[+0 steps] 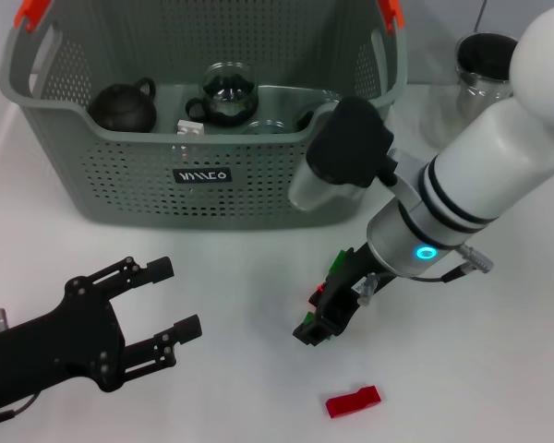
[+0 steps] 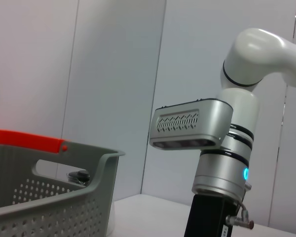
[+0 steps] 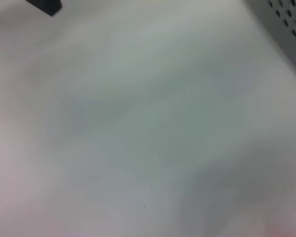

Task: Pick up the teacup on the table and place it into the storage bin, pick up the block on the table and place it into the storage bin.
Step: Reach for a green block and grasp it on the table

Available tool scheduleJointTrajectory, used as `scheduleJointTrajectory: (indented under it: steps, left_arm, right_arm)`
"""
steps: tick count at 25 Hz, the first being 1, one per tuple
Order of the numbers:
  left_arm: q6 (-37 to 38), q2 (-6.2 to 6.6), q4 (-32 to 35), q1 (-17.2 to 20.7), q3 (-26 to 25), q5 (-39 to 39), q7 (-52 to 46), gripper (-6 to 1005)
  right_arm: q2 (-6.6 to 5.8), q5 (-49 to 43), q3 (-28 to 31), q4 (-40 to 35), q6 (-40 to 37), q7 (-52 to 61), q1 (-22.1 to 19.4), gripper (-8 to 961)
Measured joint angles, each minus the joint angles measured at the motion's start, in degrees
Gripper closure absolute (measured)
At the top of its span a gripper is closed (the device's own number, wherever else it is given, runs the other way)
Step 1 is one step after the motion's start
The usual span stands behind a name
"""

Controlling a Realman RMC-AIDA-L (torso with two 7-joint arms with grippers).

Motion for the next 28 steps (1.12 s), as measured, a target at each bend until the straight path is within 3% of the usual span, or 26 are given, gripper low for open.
scheduleJointTrajectory:
  steps: [8,28]
  left_arm:
    - [-0.3,0.0,0.0,0.1,0.0,0.0,0.0,236]
    - [-1.3,-0.18,-0.1,0.0,-0.1,0.0,0.0,236]
  right_arm:
    - [0.07,0.0,-2.9,1.0,2.5,1.5,0.6,407]
    - [0.01,0.0,-3.1,1.3,0.7,4.4,0.6,412]
